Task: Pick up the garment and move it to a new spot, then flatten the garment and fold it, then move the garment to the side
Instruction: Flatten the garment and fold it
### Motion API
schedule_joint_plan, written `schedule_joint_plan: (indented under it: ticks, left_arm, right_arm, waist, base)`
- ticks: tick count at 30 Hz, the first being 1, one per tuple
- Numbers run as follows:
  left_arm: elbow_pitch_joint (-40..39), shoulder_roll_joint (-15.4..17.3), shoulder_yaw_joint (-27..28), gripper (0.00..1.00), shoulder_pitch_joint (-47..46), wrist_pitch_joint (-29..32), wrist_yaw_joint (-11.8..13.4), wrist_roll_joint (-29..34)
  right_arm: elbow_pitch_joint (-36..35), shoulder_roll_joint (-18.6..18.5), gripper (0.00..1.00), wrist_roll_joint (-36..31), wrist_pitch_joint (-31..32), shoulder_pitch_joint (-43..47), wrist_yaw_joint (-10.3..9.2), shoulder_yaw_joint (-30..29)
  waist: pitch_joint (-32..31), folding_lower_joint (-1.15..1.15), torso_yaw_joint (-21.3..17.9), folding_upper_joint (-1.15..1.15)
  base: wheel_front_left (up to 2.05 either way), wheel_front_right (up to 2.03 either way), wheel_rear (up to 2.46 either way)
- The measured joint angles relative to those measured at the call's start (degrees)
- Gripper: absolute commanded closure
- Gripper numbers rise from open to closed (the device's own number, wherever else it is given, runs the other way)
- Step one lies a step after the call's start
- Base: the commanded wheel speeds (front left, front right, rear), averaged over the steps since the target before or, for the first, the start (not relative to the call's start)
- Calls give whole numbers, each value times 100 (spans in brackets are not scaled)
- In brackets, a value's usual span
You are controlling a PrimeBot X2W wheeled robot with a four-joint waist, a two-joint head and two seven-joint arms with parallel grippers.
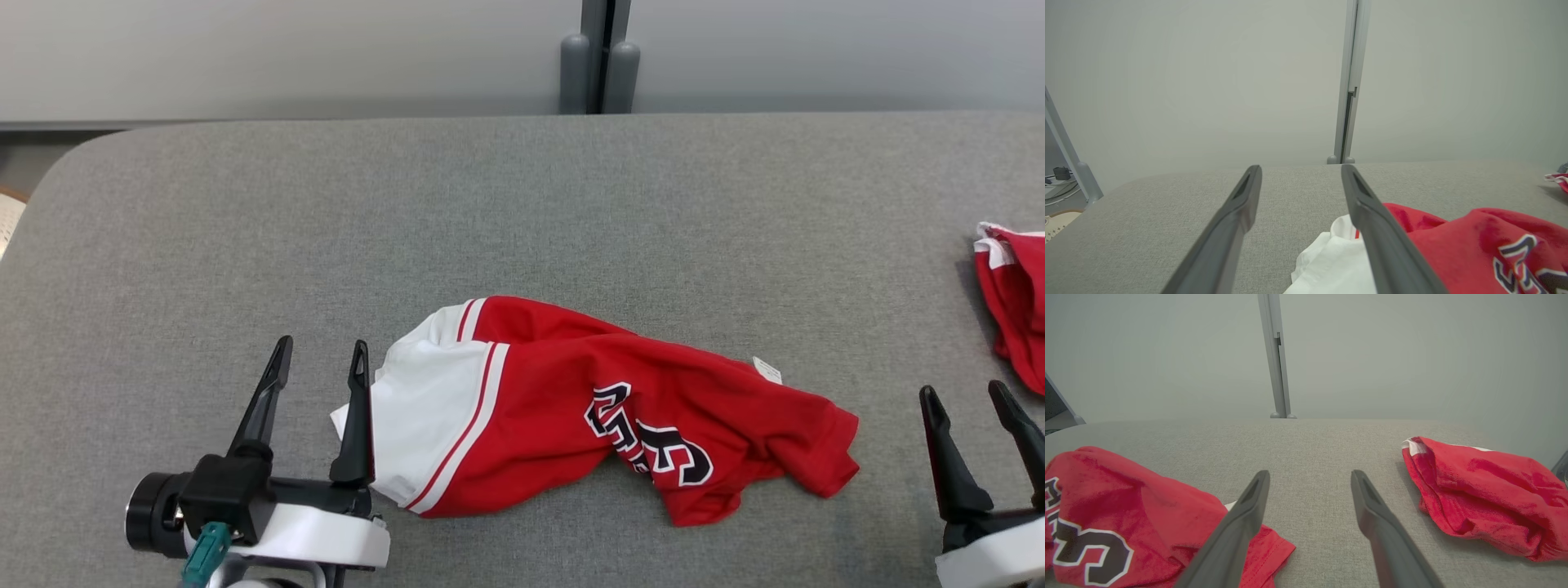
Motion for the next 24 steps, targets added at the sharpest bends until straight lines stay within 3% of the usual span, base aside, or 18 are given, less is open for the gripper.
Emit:
schedule_joint_plan:
  ticks: [4,8,13,17,19,20,24]
  left_arm:
    - [32,-89,-96,0,-247,-42,-23,47]
    - [144,-136,-156,0,-432,-90,-65,63]
    - [302,-211,-235,0,-620,-163,-132,62]
    - [399,-250,-231,0,-683,-214,-156,60]
    - [438,-263,-222,0,-731,-235,-160,47]
    - [466,-269,-220,0,-733,-250,-165,46]
    - [547,-286,-200,0,-749,-287,-192,25]
  right_arm:
    - [293,-301,0,142,-5,-500,-2,380]
    - [454,-556,0,274,212,-1024,-2,1149]
    - [515,-955,0,666,570,-1267,-2,2064]
    - [576,-1220,0,903,871,-1297,-2,2409]
    - [622,-1298,60,1034,1024,-1317,-2,2536]
    - [624,-1323,100,1085,1032,-1339,-2,2570]
    - [642,-1460,100,1237,1084,-1487,-2,2649]
  waist:
    - [288,0,60,0]
    - [530,0,119,0]
    - [663,0,246,0]
    - [694,0,293,0]
    - [686,0,302,0]
    - [680,0,309,0]
    - [665,0,349,0]
  base:
    - [0,0,0]
    - [0,0,0]
    - [0,0,0]
    - [0,0,0]
    - [0,0,0]
    - [0,0,0]
    - [0,0,0]
